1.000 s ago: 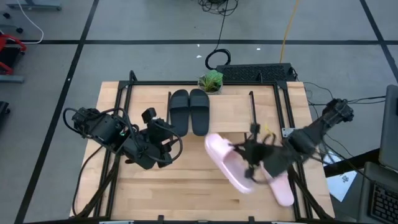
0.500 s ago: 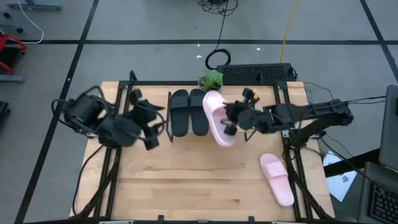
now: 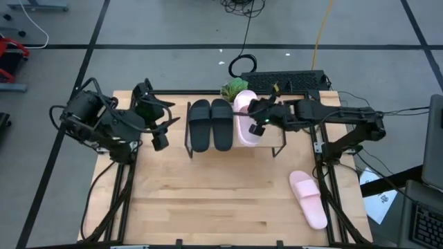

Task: Pick and place slides into the shelf
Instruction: Put the left pink slipper on the shelf

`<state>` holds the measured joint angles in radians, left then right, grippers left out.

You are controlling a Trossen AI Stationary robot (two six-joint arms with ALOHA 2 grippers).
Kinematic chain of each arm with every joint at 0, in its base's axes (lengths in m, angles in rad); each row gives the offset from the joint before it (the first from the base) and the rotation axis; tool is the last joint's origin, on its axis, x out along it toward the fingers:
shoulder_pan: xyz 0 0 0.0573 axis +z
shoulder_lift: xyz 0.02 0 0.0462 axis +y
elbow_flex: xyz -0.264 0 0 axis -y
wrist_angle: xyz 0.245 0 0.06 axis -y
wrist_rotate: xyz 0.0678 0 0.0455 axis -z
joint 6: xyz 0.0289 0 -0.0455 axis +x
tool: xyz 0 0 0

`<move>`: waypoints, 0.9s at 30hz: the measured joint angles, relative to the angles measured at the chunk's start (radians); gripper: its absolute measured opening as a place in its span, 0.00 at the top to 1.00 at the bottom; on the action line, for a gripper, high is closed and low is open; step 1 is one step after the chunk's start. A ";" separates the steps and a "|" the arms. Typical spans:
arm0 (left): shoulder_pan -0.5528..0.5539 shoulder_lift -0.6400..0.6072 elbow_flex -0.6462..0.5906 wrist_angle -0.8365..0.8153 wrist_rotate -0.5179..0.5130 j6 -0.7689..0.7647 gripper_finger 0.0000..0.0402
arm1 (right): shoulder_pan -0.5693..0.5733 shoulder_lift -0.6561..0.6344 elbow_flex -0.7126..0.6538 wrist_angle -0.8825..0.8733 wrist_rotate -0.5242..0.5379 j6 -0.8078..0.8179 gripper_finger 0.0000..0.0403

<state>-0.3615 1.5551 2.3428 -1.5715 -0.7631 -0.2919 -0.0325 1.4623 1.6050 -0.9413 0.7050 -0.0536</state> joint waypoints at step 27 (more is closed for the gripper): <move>0.056 0.004 0.000 0.000 0.003 0.080 0.49 | -0.027 0.155 0.011 -0.081 0.028 -0.050 1.00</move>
<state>-0.3058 1.5593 2.3428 -1.5711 -0.7605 -0.2115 -0.0597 1.6173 1.6163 -1.0221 0.7326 -0.1035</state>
